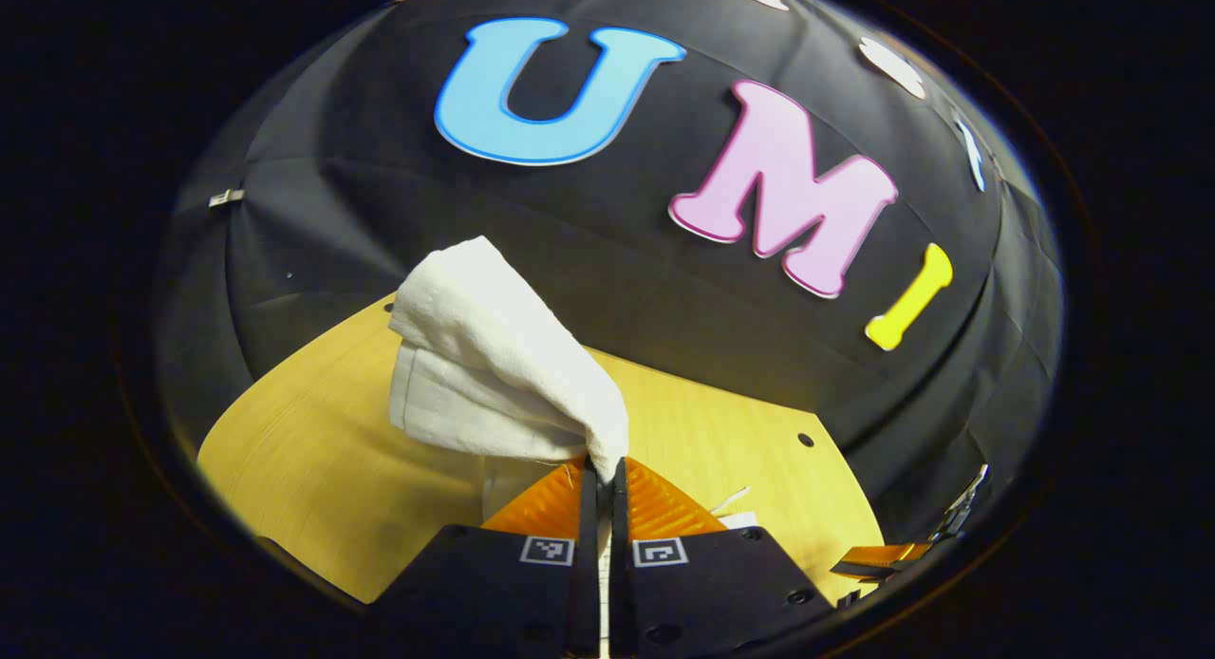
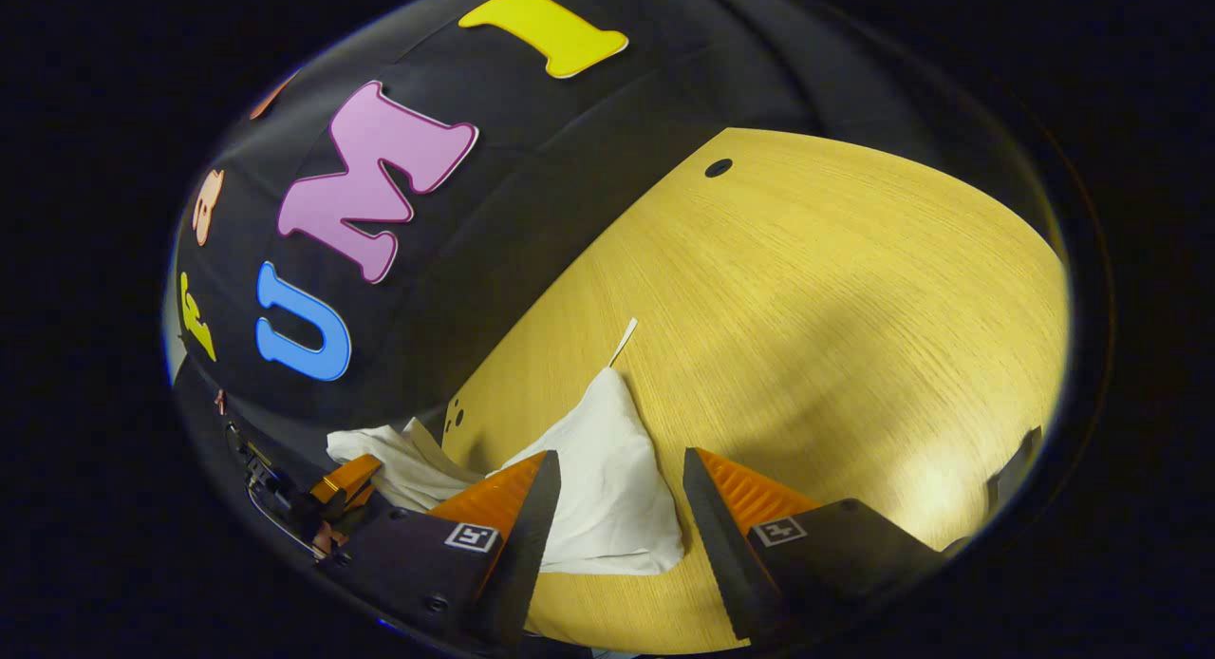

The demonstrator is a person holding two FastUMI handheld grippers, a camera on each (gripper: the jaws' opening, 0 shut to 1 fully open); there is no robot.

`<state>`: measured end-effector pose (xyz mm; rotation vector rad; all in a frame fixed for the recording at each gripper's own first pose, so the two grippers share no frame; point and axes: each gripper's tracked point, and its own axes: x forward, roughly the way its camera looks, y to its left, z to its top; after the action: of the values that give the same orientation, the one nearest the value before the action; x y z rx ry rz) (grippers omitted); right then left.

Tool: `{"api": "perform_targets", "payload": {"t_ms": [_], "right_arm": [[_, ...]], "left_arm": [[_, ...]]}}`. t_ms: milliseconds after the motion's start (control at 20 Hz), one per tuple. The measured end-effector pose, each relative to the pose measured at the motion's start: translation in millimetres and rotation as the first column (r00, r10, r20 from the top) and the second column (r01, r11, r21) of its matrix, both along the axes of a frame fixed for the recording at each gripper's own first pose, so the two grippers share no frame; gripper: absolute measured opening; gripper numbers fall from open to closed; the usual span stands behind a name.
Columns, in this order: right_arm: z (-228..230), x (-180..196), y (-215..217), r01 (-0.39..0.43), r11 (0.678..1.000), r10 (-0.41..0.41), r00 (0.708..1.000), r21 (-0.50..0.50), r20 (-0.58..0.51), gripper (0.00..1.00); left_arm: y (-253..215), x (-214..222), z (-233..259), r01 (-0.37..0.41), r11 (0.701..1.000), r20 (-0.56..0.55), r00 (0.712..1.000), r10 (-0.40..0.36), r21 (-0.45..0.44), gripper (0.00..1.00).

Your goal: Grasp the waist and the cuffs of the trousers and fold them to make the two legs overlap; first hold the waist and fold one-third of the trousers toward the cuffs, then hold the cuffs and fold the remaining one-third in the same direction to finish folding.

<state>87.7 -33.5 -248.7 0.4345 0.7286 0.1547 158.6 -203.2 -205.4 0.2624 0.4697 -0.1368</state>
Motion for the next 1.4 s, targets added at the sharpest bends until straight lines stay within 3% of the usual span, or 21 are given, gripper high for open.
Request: {"api": "perform_targets", "payload": {"t_ms": [300, 450, 550, 600, 700, 800, 1050, 1400], "right_arm": [[-1, 8, -39, 0.05, 0.999, -0.05, 0.999, -0.014, 0.003, 0.81], [-3, 12, -54, 0.073, 0.997, -0.073, 0.997, -0.01, 0.007, 0.81], [-4, 14, -62, 0.083, 0.997, -0.083, 0.997, -0.009, 0.009, 0.81], [-5, 14, -67, 0.089, 0.996, -0.089, 0.996, -0.005, 0.01, 0.81], [-7, 17, -73, 0.101, 0.995, -0.101, 0.995, 0.002, 0.011, 0.81], [-10, 18, -78, 0.101, 0.995, -0.101, 0.995, -0.005, 0.011, 0.81], [-13, 14, -84, 0.092, 0.996, -0.092, 0.996, -0.019, 0.006, 0.81], [-8, 12, -59, 0.025, 0.999, -0.025, 1.0, -0.024, 0.015, 0.81]], "left_arm": [[-47, -16, -57, 0.147, 0.969, -0.082, 0.988, -0.133, 0.197, 0.1], [-62, -29, -84, 0.235, 0.915, -0.12, 0.971, -0.206, 0.328, 0.12], [-75, -48, -106, 0.319, 0.867, -0.175, 0.947, -0.271, 0.382, 0.19], [-82, -57, -120, 0.365, 0.843, -0.213, 0.929, -0.302, 0.395, 0.29], [-91, -75, -142, 0.435, 0.795, -0.279, 0.897, -0.343, 0.423, 0.64], [-93, -90, -161, 0.472, 0.766, -0.322, 0.877, -0.357, 0.437, 0.99], [-88, -100, -177, 0.448, 0.788, -0.327, 0.886, -0.328, 0.423, 0.98], [-58, -100, -153, 0.327, 0.863, -0.287, 0.931, -0.225, 0.385, 0.98]]}}
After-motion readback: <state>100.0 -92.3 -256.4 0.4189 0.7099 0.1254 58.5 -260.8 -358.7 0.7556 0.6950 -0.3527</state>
